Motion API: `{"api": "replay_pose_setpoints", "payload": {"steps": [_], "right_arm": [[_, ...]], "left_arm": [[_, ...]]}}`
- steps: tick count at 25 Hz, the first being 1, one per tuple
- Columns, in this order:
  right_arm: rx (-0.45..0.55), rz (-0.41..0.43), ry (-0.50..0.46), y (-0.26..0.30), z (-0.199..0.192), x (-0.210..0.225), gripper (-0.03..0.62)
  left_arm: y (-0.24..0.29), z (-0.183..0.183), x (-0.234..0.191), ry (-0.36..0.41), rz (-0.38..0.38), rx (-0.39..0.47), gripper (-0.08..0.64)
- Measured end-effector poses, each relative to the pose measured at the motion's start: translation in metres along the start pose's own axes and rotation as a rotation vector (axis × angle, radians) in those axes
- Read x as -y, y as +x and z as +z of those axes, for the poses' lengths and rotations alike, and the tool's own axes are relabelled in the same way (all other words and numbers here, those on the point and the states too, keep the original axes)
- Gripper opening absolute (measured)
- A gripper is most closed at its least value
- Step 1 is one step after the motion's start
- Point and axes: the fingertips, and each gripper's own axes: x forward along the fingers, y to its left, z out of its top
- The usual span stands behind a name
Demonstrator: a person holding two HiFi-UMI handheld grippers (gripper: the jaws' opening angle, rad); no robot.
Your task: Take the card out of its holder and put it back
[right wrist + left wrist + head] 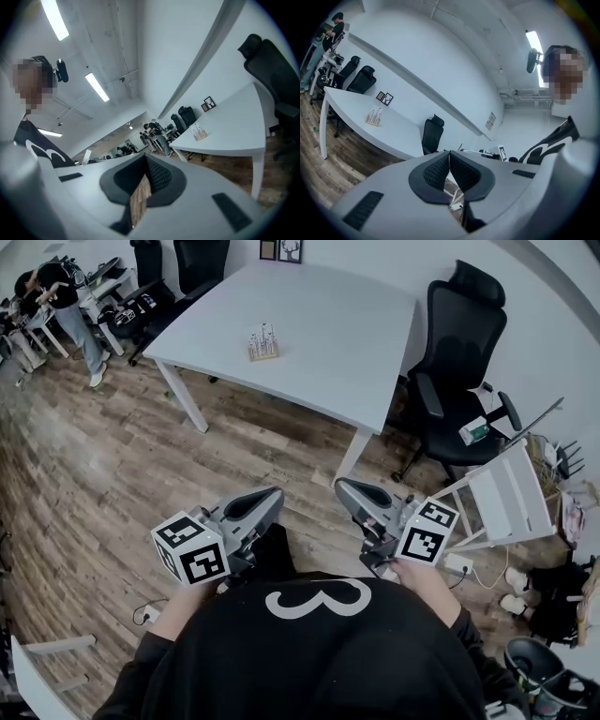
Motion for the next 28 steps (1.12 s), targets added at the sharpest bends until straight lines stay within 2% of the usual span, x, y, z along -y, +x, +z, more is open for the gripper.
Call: {"api": "replay_pose_setpoints", "payload": {"steps": [6, 16, 28], "right_arm": [[0.022, -0.054, 0.021, 0.035, 0.027, 0.053, 0.009], [0.052, -0.085, 0.044, 0.135, 0.091, 0.13, 0.009], [0.059, -0.115, 0.082, 0.227, 0.125, 0.195, 0.009]], "left_arm": [[0.039, 0.038, -0.056, -0.007, -0.043, -0.019, 0.015], [0.091, 0.124, -0.165, -0.005, -0.071, -0.059, 0.015], [0.118, 0.181, -0.272, -0.018, -0.071, -0.091, 0.015]]}}
